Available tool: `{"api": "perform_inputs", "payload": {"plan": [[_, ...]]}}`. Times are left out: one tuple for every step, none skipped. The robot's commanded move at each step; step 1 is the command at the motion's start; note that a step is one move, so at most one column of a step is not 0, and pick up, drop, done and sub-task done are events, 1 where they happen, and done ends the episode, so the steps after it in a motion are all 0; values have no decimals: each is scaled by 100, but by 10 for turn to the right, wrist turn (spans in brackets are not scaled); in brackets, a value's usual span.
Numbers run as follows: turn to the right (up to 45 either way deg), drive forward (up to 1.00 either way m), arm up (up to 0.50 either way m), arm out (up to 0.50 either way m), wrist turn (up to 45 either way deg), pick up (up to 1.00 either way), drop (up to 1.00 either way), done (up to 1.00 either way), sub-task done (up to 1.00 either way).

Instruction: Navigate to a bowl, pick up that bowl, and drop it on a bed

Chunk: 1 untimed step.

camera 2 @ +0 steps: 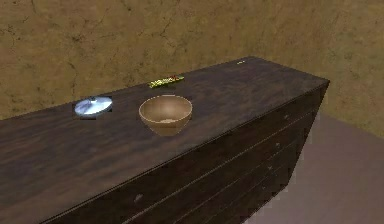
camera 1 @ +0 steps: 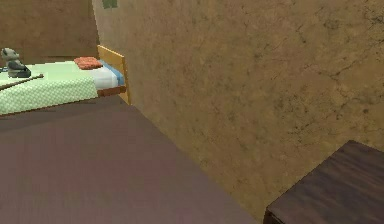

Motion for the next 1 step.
{"api": "perform_inputs", "payload": {"plan": [[0,0,50,0,0,0,0,0,0]]}}
